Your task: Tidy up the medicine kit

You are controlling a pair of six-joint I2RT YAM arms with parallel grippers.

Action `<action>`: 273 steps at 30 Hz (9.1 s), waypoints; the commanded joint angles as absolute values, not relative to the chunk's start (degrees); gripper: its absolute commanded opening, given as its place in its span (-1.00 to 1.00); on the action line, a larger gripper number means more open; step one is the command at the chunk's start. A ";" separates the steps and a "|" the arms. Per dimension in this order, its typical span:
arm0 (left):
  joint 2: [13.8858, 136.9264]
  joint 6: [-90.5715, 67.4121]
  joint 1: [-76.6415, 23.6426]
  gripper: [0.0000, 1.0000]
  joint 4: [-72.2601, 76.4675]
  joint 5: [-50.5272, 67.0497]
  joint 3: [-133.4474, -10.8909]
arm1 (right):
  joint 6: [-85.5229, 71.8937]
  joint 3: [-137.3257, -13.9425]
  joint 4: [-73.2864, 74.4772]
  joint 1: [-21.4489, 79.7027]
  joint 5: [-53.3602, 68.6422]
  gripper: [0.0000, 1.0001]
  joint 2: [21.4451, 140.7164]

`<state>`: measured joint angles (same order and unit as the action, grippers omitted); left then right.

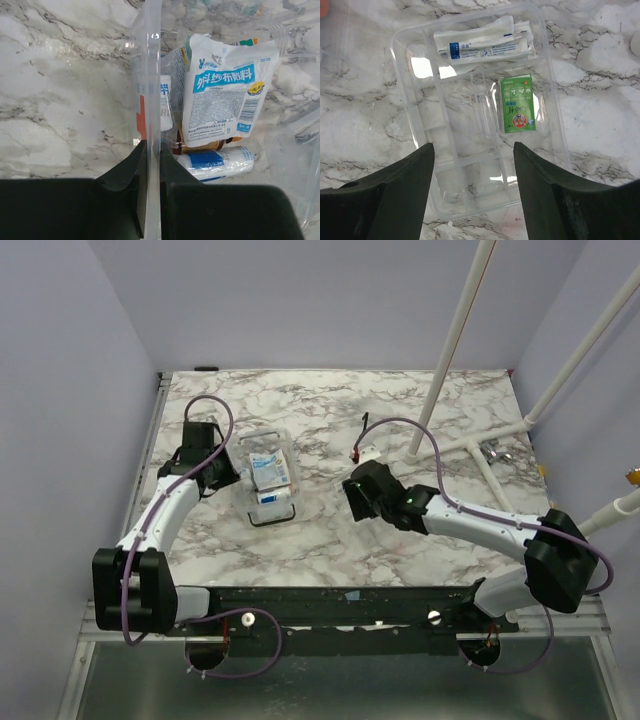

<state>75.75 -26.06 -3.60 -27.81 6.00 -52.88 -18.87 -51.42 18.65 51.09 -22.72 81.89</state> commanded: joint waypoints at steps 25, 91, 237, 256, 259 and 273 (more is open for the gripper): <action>56.17 -37.49 -8.70 -0.08 -24.91 12.07 -38.47 | -3.39 -48.64 7.33 42.98 -6.90 0.24 85.93; 37.05 -23.41 -8.70 0.39 -29.79 8.20 -41.58 | -8.33 -57.74 15.32 42.72 -13.66 -0.98 83.23; 34.68 -36.12 -10.80 0.97 -35.68 -16.50 -41.46 | -25.12 -101.52 30.68 51.25 -27.74 0.02 107.82; 35.59 -35.06 -10.72 0.97 -34.44 -13.19 -40.93 | -28.96 -97.09 23.29 39.02 -34.12 0.26 117.04; 35.65 -35.15 -10.72 0.97 -34.45 -12.83 -40.96 | -29.99 -97.38 23.05 37.20 -33.35 0.26 118.61; 36.03 -35.51 -10.72 0.97 -34.23 -11.69 -41.03 | -32.87 -100.21 22.50 32.05 -30.92 0.26 123.73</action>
<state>35.92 -35.59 -10.63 -35.64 -13.04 -41.43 -30.70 -97.82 23.59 33.15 -31.03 121.54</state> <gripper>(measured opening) 0.985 0.627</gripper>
